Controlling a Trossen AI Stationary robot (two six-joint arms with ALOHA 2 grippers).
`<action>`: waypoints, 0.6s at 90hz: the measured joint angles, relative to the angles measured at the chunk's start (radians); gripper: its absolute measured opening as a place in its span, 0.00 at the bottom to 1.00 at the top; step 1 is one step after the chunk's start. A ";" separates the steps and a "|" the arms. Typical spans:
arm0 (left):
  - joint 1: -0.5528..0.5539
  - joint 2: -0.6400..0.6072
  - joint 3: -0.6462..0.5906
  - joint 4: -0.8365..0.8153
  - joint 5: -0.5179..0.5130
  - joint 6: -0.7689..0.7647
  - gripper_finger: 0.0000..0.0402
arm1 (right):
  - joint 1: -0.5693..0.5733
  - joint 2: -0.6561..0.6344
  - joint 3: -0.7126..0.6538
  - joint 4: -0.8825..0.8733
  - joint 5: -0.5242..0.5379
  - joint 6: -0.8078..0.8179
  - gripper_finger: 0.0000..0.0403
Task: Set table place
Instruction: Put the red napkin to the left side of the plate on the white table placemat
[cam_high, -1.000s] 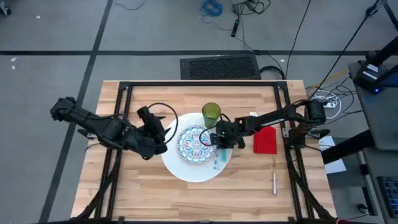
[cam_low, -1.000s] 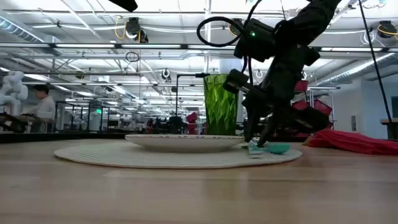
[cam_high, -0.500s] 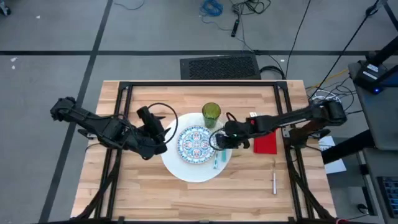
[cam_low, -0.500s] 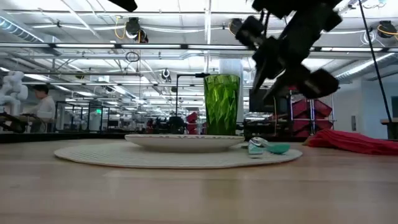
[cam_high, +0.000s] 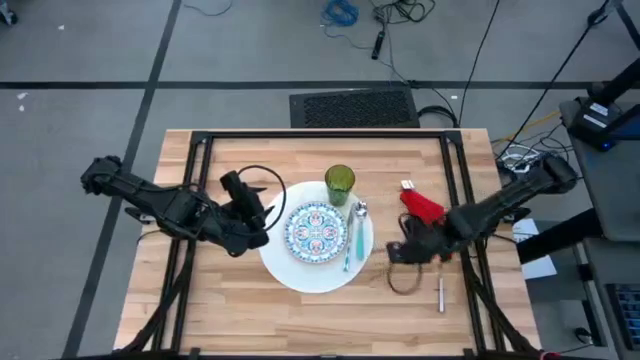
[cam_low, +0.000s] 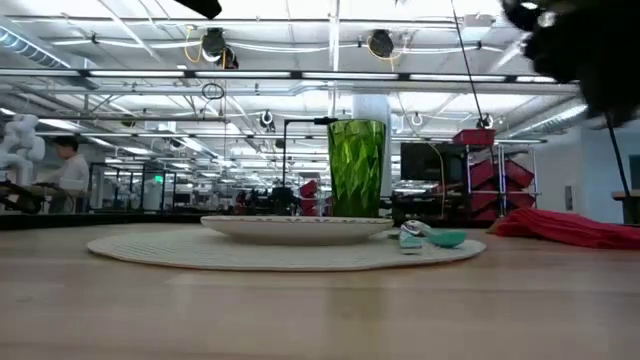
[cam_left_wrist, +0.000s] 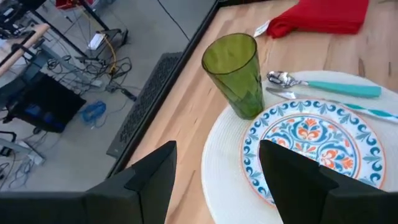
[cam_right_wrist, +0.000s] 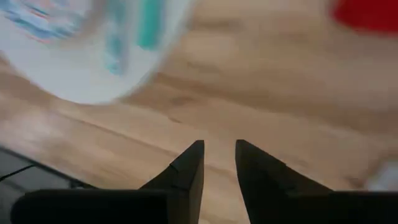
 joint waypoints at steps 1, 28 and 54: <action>0.000 0.000 0.000 0.003 0.000 0.000 0.53 | 0.013 0.001 0.000 -0.004 0.000 0.015 0.19; 0.027 0.010 0.000 0.086 0.001 0.004 0.53 | 0.245 0.011 0.000 -0.173 -0.105 0.315 0.19; 0.066 0.036 0.000 0.164 0.070 0.002 0.53 | 0.250 0.011 -0.140 -0.117 -0.211 0.342 0.20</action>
